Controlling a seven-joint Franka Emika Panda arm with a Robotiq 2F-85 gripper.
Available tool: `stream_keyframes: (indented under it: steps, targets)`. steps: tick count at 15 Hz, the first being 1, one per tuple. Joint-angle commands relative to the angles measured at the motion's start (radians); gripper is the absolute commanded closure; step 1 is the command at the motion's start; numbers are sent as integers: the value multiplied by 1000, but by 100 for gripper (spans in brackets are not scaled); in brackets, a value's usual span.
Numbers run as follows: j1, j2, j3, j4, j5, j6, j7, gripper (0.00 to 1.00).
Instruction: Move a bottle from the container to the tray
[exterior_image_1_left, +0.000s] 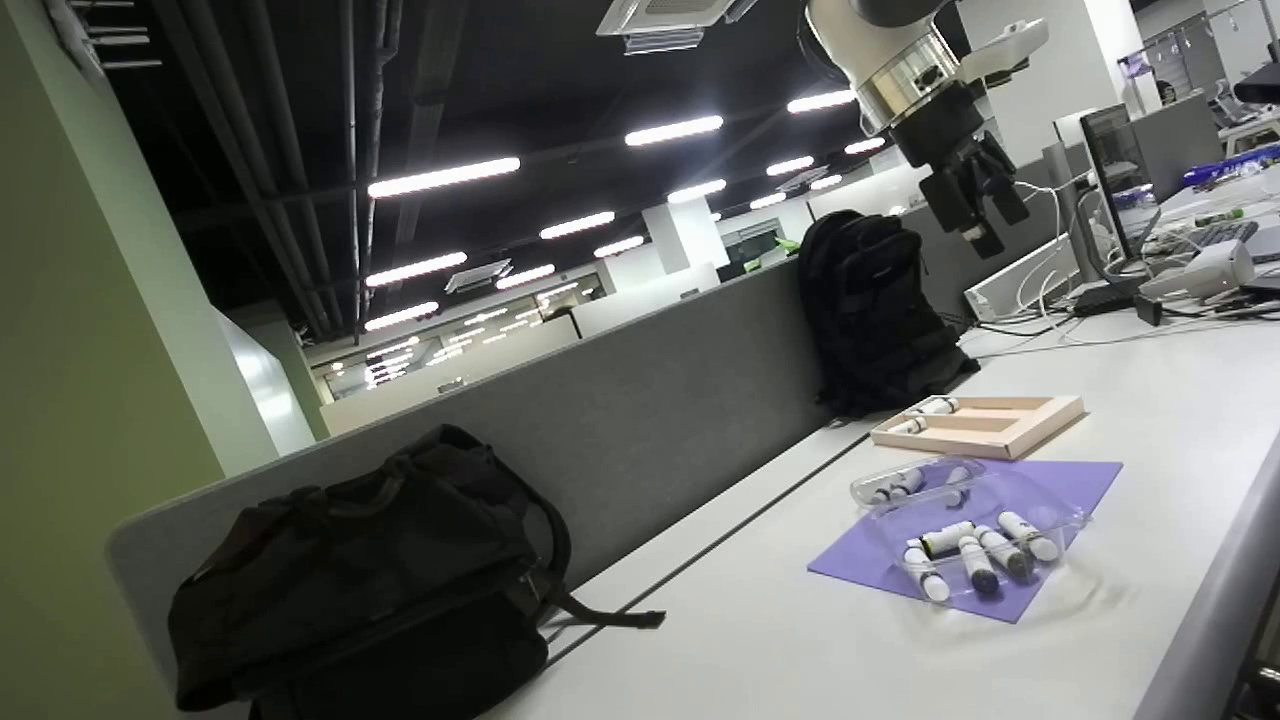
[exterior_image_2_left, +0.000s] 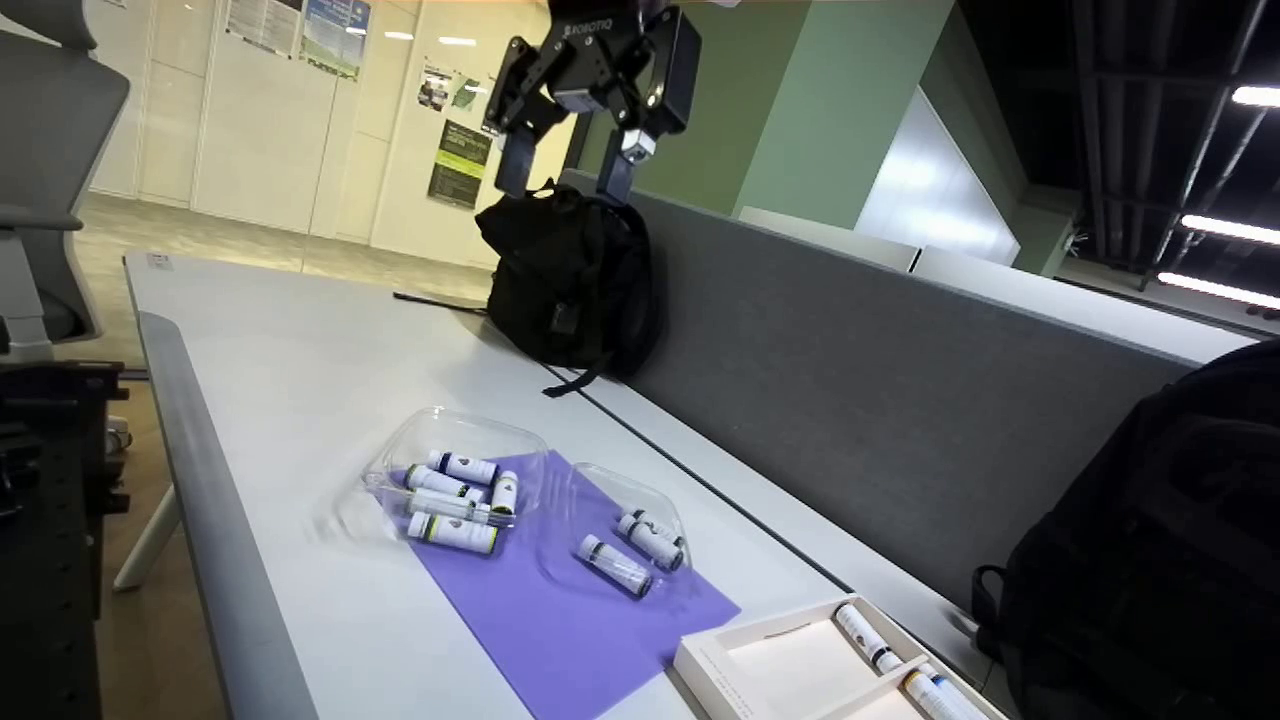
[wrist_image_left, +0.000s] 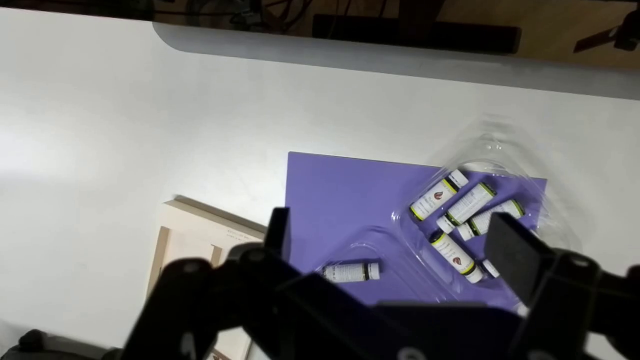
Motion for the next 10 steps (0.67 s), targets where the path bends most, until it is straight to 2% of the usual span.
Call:
stream_keyframes:
  steps: [1, 4, 6, 9, 10]
  targets:
    - [18, 65, -30, 27, 7, 131, -4, 0]
    - [35, 190, -53, 83, 38, 307, -67, 0]
    - [70, 294, -77, 146, 110, 382, -164, 0]
    - [134, 439, -99, 279, 326, 345, -365, 0]
    - [132, 489, -85, 331, 355, 320, -381, 0]
